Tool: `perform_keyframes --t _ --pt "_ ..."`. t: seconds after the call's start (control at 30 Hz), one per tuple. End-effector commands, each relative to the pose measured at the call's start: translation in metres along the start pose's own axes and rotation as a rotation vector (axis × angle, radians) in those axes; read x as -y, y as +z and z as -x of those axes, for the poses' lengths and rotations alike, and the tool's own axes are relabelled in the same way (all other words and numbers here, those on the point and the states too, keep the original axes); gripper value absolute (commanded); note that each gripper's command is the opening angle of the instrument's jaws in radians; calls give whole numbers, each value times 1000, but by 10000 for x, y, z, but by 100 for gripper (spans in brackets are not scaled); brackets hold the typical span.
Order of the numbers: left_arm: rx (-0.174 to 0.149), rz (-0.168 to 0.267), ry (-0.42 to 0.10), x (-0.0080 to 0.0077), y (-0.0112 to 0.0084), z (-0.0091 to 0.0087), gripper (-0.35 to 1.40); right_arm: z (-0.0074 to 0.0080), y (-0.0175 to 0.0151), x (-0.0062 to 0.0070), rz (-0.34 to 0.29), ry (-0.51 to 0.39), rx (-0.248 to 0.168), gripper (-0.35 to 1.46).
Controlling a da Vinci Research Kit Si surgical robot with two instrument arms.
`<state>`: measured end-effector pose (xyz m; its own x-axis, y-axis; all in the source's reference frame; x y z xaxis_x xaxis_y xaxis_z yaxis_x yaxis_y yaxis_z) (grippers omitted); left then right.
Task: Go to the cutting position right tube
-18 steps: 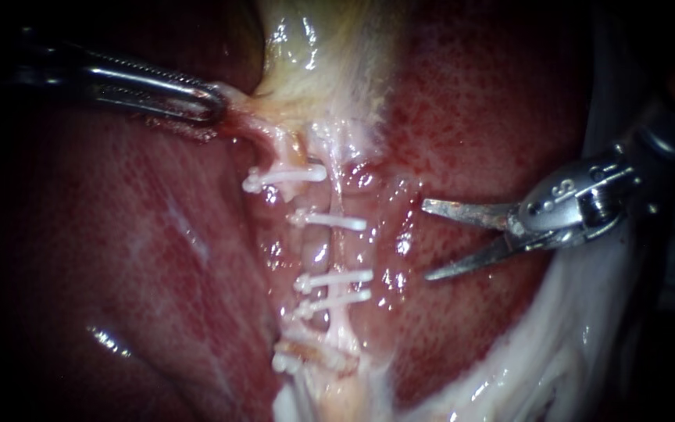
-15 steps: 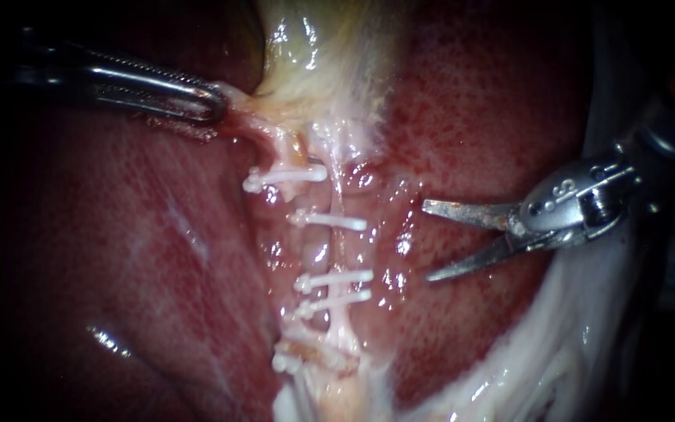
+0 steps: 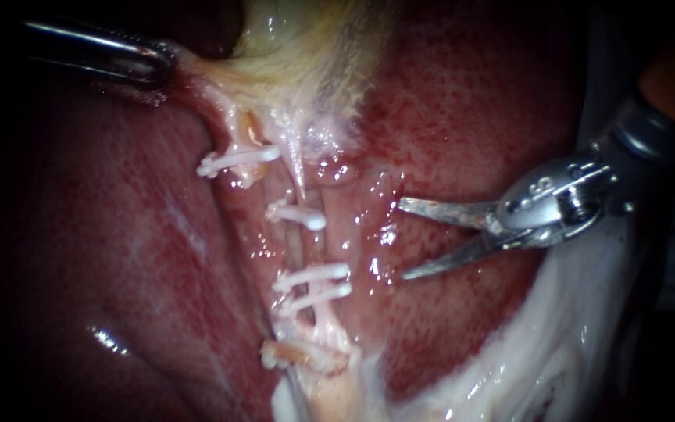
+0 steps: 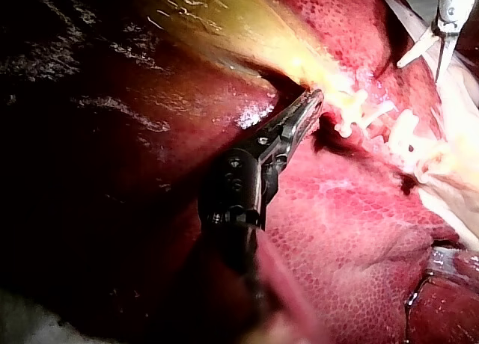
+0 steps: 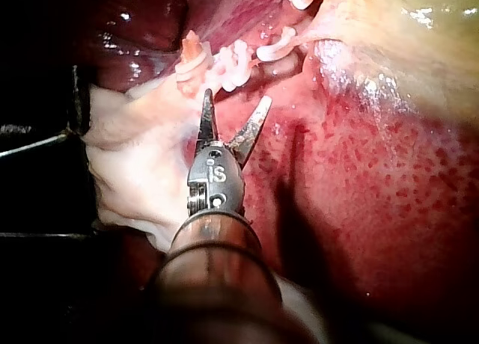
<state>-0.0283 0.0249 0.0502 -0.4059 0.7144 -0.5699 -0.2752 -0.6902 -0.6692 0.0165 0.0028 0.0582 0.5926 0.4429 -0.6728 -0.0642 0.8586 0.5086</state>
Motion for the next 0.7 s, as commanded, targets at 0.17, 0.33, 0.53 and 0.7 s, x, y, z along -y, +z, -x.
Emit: perform_keyframes --t 0.17,0.33,0.53,0.7 --pt "0 -1 0 0 1 0 -35 5 31 -2 -57 125 6 144" --pt "0 -1 0 0 1 0 -35 17 59 -8 -94 209 19 144" --pt "0 -1 0 0 1 0 -35 29 86 -15 -131 259 30 144" --pt "0 -2 0 0 1 0 -35 34 110 -20 -185 280 27 144"
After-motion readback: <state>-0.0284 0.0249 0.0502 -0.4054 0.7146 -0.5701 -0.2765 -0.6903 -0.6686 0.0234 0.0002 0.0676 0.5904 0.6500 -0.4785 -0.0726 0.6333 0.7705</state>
